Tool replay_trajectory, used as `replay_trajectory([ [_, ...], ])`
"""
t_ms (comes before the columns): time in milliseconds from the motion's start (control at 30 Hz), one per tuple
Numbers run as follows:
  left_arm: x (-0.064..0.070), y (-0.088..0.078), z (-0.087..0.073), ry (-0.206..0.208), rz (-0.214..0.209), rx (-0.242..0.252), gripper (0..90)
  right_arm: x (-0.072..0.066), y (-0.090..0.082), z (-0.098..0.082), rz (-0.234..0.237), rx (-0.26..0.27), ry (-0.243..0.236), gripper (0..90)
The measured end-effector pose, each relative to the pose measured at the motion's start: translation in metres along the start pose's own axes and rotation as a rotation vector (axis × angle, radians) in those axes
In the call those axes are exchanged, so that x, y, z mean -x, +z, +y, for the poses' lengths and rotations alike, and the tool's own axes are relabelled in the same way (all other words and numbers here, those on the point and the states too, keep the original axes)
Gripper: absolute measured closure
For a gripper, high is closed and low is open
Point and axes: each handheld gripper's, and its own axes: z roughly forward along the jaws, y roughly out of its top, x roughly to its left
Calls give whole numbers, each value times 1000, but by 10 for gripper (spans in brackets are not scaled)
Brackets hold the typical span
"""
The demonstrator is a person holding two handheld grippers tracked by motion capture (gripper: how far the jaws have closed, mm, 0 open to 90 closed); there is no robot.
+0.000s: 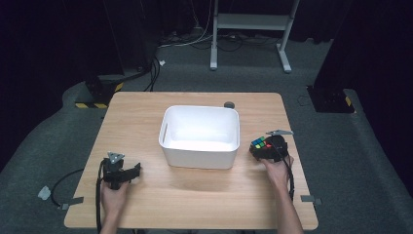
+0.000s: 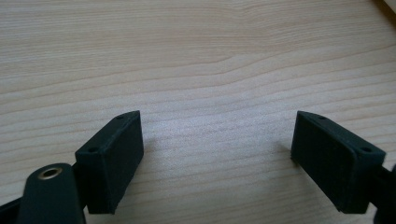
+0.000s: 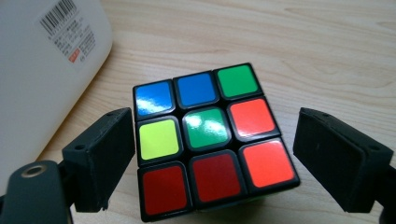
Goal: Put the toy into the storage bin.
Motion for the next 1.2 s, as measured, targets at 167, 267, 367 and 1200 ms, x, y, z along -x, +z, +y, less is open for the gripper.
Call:
replay_trajectory([
  [167, 0, 0, 0, 0, 0, 0, 170, -1, 4, -1, -3, -16, -10, 184],
  [267, 0, 0, 0, 0, -1, 0, 170, -2, 2, 0, -5, -6, -18, 218],
  [367, 0, 0, 0, 0, 0, 0, 170, -2, 2, 0, 5, -7, -22, 256],
  [1200, 0, 0, 0, 1, -2, 0, 170, -12, 3, 0, -22, -13, -77, 337],
])
